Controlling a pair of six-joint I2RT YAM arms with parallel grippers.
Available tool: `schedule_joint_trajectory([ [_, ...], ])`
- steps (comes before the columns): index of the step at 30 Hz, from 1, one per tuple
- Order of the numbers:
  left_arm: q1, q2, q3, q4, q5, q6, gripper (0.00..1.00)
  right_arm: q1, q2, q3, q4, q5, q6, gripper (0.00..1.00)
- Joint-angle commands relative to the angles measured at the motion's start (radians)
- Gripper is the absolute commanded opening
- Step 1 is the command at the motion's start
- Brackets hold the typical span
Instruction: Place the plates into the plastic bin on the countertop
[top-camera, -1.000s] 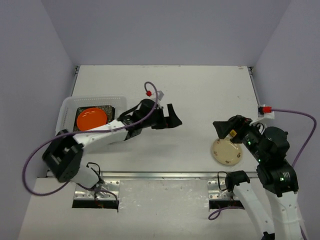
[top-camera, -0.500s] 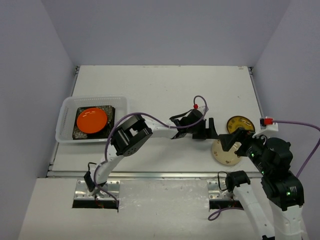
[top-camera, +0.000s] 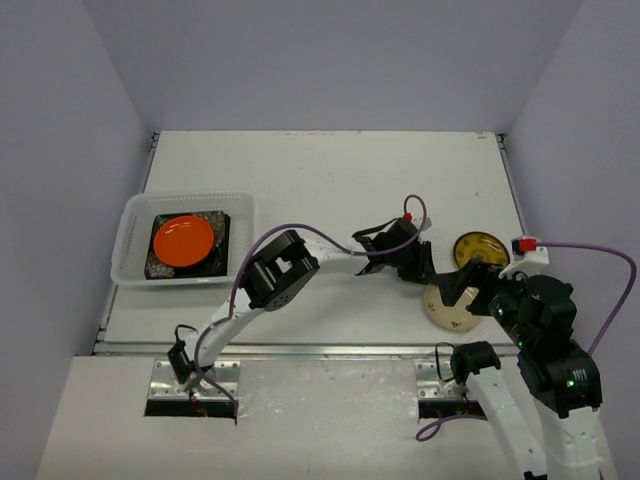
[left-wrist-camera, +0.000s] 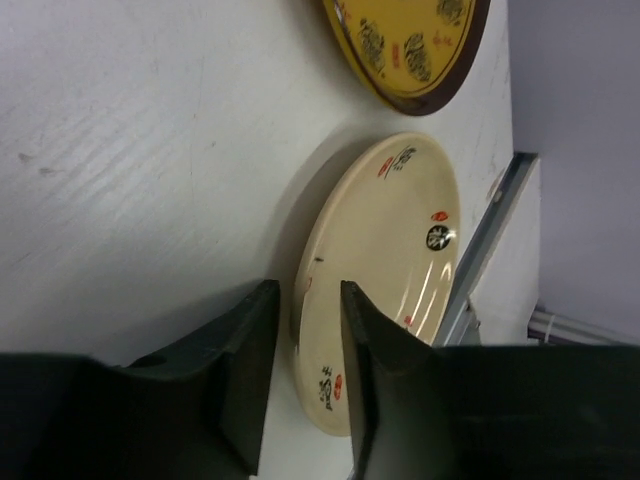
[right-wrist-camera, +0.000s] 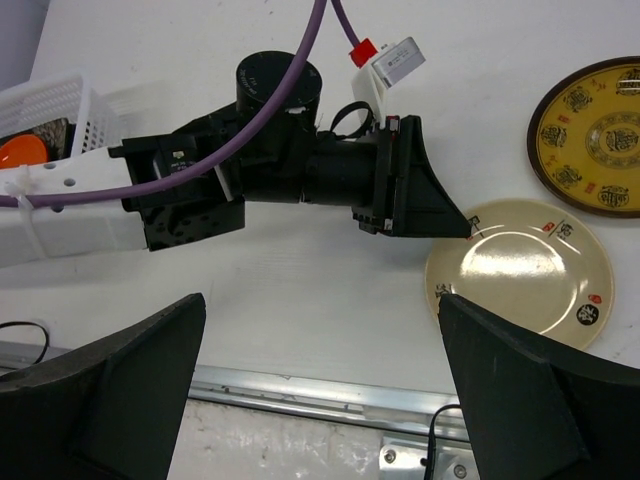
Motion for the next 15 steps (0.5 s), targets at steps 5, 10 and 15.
schedule_joint_trajectory([
  [5, -0.023, 0.003, -0.078, -0.269, -0.114, 0.118, 0.0, 0.0, 0.007, -0.011, 0.038, 0.018, -0.006, 0.99],
  [10, 0.004, -0.29, -0.223, -0.281, -0.216, 0.174, 0.0, -0.002, 0.014, -0.016, 0.046, 0.016, -0.004, 0.99],
  [15, 0.139, -0.724, -0.435, -0.325, -0.403, 0.16, 0.0, 0.0, 0.021, -0.051, 0.075, 0.005, 0.005, 0.99],
])
